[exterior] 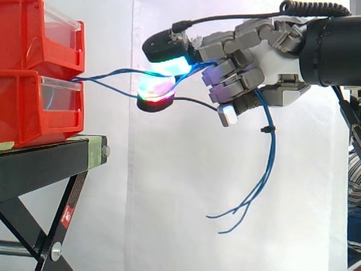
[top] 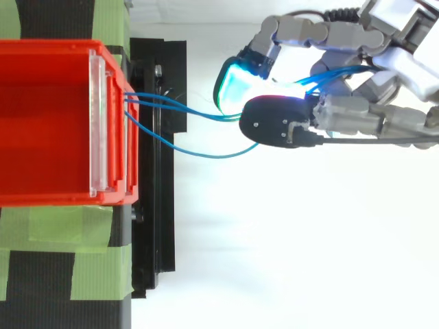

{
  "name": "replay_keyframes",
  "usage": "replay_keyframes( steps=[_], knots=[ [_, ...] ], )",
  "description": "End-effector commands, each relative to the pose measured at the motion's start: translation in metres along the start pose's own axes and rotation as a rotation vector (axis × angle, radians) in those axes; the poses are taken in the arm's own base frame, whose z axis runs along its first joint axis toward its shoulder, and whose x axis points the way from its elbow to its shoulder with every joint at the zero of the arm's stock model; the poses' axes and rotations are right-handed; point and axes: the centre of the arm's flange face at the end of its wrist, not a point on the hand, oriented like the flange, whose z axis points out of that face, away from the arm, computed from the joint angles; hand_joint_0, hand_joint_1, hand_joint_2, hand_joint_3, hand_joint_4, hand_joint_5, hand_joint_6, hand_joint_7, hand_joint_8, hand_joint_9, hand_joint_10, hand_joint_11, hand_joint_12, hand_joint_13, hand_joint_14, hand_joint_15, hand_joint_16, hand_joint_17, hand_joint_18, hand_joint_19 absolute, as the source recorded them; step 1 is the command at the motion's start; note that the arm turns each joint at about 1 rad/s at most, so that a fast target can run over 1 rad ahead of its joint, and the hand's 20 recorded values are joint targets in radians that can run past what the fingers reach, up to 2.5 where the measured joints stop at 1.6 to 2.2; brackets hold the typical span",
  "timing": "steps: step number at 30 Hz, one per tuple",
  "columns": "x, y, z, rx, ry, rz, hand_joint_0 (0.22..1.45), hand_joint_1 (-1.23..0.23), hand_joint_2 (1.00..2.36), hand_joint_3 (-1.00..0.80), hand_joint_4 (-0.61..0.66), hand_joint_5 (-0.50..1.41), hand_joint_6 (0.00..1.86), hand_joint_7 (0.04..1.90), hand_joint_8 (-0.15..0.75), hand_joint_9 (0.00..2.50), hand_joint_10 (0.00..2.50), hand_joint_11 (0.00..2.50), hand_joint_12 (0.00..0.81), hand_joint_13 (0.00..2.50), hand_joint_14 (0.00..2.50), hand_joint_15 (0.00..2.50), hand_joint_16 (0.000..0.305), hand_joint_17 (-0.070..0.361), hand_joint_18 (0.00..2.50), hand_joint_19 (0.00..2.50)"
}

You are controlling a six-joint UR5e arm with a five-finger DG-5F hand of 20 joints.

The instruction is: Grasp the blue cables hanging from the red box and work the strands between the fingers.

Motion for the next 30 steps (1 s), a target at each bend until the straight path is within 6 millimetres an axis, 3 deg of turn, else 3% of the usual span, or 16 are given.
replay_keyframes(
  steps=[1, 2, 3, 4, 5, 6, 8, 10, 14, 16, 18, 20, 22, 26, 30],
  knots=[
    [0.0002, 0.0002, 0.0000, -0.001, 0.001, 0.004, 1.24, -0.66, 1.00, 0.14, 0.09, 0.51, 0.62, 1.39, 0.532, 1.78, 2.50, 2.50, 0.684, 1.96, 2.50, 1.71, 0.243, 0.182, 2.50, 0.60],
    [0.0002, 0.0002, 0.0000, -0.001, 0.001, 0.004, 1.19, -0.68, 1.00, 0.19, 0.13, 0.39, 0.90, 1.25, 0.532, 1.78, 2.50, 2.50, 0.684, 1.96, 2.50, 1.71, 0.243, 0.182, 2.50, 0.60],
    [0.0002, 0.0002, 0.0000, -0.001, 0.001, 0.004, 1.07, -0.72, 1.19, 0.10, 0.16, 0.36, 0.91, 1.22, 0.532, 1.78, 2.50, 2.50, 0.684, 1.96, 2.50, 1.71, 0.243, 0.182, 2.50, 0.60],
    [0.0002, 0.0003, 0.0001, -0.002, 0.001, 0.005, 0.99, -0.77, 1.28, 0.09, 0.18, 0.32, 0.92, 1.21, 0.532, 1.78, 2.50, 2.50, 0.684, 1.96, 2.50, 1.71, 0.243, 0.182, 2.50, 0.60],
    [0.0002, 0.0003, 0.0001, -0.002, 0.001, 0.005, 0.84, -0.80, 1.37, 0.02, 0.20, 0.20, 1.05, 1.10, 0.532, 1.78, 2.50, 2.50, 0.684, 1.96, 2.50, 1.71, 0.243, 0.182, 2.50, 0.60],
    [0.0003, 0.0004, 0.0001, -0.003, 0.002, 0.005, 0.79, -0.80, 1.34, -0.04, 0.21, 0.16, 1.10, 1.07, 0.532, 1.78, 2.50, 2.50, 0.684, 1.96, 2.50, 1.71, 0.243, 0.182, 2.50, 0.60],
    [0.0003, 0.0004, 0.0001, -0.003, 0.002, 0.005, 0.86, -0.79, 1.07, 0.02, 0.23, 0.08, 1.17, 1.04, 0.532, 1.78, 2.50, 2.50, 0.684, 1.96, 2.50, 1.71, 0.243, 0.182, 2.50, 0.60],
    [0.0003, 0.0004, 0.0001, -0.003, 0.002, 0.005, 0.89, -0.79, 1.00, -0.03, 0.23, 0.02, 1.25, 1.03, 0.532, 1.78, 2.50, 2.50, 0.684, 1.96, 2.50, 1.71, 0.243, 0.182, 2.50, 0.60],
    [0.0003, 0.0003, 0.0000, -0.002, 0.002, 0.005, 0.84, -0.80, 1.01, -0.47, 0.20, -0.08, 1.24, 1.08, 0.532, 1.78, 2.50, 2.50, 0.684, 1.96, 2.50, 1.71, 0.243, 0.182, 2.50, 0.60],
    [0.0003, 0.0004, 0.0001, -0.003, 0.002, 0.006, 0.84, -0.80, 1.01, -0.54, 0.22, -0.09, 1.24, 1.07, 0.532, 1.78, 2.50, 2.50, 0.684, 1.96, 2.50, 1.71, 0.243, 0.182, 2.50, 0.60],
    [0.0003, 0.0004, 0.0001, -0.003, 0.002, 0.006, 0.84, -0.80, 1.01, -0.55, 0.23, -0.09, 1.25, 1.05, 0.532, 1.78, 2.50, 2.50, 0.684, 1.96, 2.50, 1.71, 0.243, 0.182, 2.50, 0.60],
    [0.0003, 0.0004, 0.0001, -0.003, 0.002, 0.005, 0.89, -0.79, 1.01, -0.30, 0.25, -0.08, 1.29, 1.02, 0.532, 1.78, 2.50, 2.50, 0.684, 1.96, 2.50, 1.71, 0.243, 0.182, 2.50, 0.60],
    [0.0003, 0.0004, 0.0001, -0.003, 0.002, 0.005, 0.91, -0.78, 1.01, -0.21, 0.26, -0.08, 1.31, 1.01, 0.532, 1.78, 2.50, 2.50, 0.684, 1.96, 2.50, 1.71, 0.243, 0.182, 2.50, 0.60],
    [0.0004, 0.0005, 0.0002, -0.004, 0.001, 0.004, 0.82, -0.75, 1.01, -0.47, 0.26, -0.08, 1.26, 1.04, 0.532, 1.78, 2.50, 2.50, 0.684, 1.96, 2.50, 1.71, 0.243, 0.182, 2.50, 0.60],
    [0.0004, 0.0005, 0.0002, -0.004, 0.001, 0.006, 0.80, -0.75, 1.01, -0.52, 0.25, -0.08, 1.22, 1.07, 0.532, 1.78, 2.50, 2.50, 0.684, 1.96, 2.50, 1.71, 0.243, 0.182, 2.50, 0.60]
  ],
)
